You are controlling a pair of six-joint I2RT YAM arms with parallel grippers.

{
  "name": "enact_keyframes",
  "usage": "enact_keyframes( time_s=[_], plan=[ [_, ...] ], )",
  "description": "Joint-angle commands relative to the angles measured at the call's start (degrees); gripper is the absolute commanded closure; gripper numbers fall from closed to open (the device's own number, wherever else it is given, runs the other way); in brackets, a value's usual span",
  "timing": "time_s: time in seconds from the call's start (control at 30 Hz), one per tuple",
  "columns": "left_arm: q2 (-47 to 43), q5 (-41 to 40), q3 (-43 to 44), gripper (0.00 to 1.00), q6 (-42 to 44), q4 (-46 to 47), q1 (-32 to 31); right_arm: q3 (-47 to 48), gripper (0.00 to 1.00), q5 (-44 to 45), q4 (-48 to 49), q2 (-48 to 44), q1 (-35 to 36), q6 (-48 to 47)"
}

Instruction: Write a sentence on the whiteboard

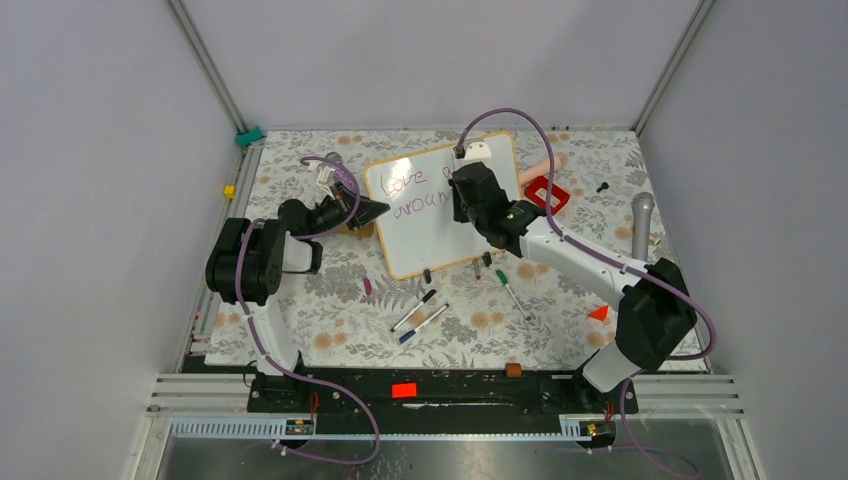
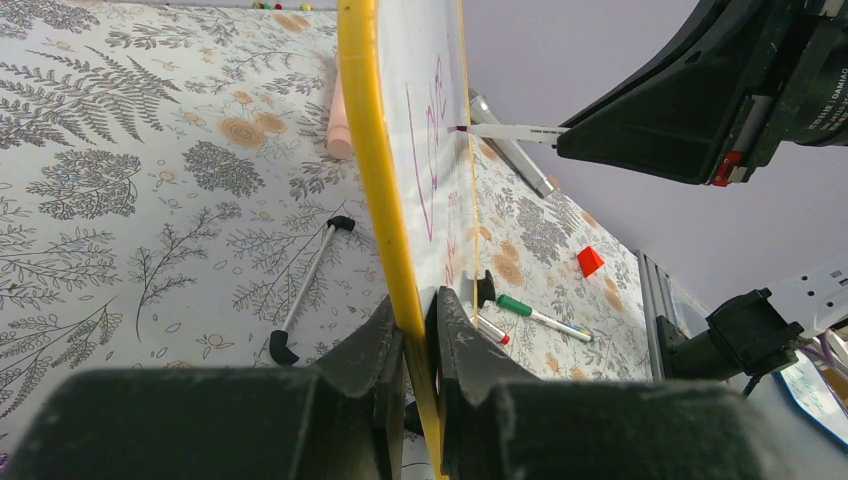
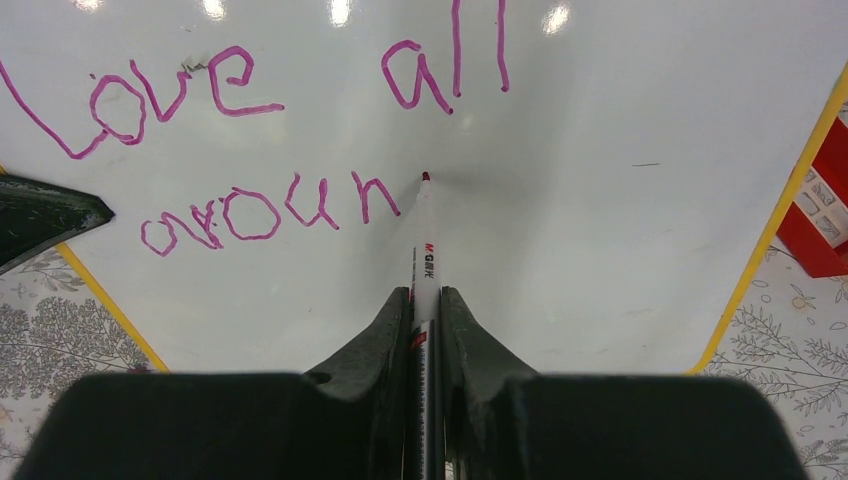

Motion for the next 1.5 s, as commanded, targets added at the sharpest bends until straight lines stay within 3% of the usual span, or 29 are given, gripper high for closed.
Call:
enact_keyframes(
  time_s=[0.0,0.8,1.47],
  plan=[
    [2.3,4.2,-0.4,1.00,9.2,0.5,0.4,3.0,1.00,-0.2,-0.5,0.8,-0.4,0.5],
    [2.4,4.2,-0.4,1.00,9.1,0.5,0.3,2.3,1.00,-4.5,-3.7,1.3,-0.5,-0.1],
    [2.3,4.3,-0.5,1.00,9.2,0.5,0.3,4.5,1.00,1.3,-4.7,2.3,-0.6,-0.5]
  ],
)
